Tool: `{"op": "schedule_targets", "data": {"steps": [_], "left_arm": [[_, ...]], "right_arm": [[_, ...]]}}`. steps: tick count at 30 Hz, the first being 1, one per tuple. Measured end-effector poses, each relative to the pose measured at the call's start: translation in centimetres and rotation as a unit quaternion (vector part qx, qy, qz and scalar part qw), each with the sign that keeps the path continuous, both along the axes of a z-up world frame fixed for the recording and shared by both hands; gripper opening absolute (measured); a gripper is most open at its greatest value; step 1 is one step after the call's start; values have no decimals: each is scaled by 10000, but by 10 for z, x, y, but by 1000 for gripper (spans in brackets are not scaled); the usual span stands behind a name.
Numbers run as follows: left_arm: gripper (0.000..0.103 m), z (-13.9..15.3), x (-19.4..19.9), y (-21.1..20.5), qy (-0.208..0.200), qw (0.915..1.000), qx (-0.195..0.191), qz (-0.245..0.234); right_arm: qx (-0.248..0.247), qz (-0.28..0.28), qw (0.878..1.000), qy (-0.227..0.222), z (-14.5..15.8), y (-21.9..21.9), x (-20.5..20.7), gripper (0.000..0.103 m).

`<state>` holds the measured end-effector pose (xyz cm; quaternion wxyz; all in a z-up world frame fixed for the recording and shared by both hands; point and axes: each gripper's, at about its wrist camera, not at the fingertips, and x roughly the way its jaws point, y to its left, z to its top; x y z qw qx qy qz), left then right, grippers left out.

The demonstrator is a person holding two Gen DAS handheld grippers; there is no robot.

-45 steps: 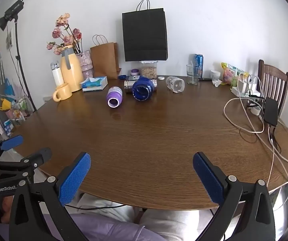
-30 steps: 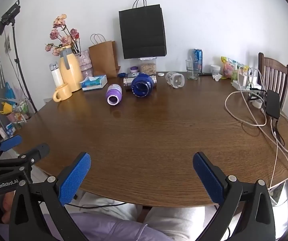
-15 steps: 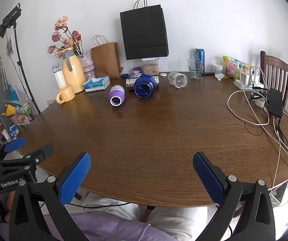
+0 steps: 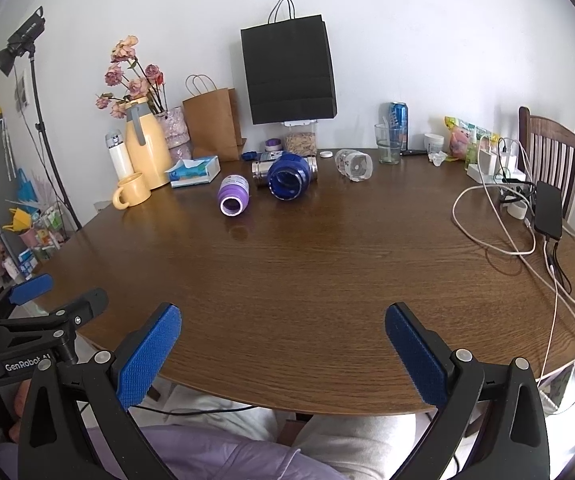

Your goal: Flip cup upright

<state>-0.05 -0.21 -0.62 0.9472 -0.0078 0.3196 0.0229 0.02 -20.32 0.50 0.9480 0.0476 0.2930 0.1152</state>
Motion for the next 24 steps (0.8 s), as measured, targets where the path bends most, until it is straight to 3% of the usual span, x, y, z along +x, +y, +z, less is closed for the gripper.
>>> {"op": "schedule_targets", "data": {"steps": [24], "left_arm": [[103,3,2,-1,46,10000,0,-3]], "right_arm": [[47,-42,10000,-56,0,-2,0,103]]}}
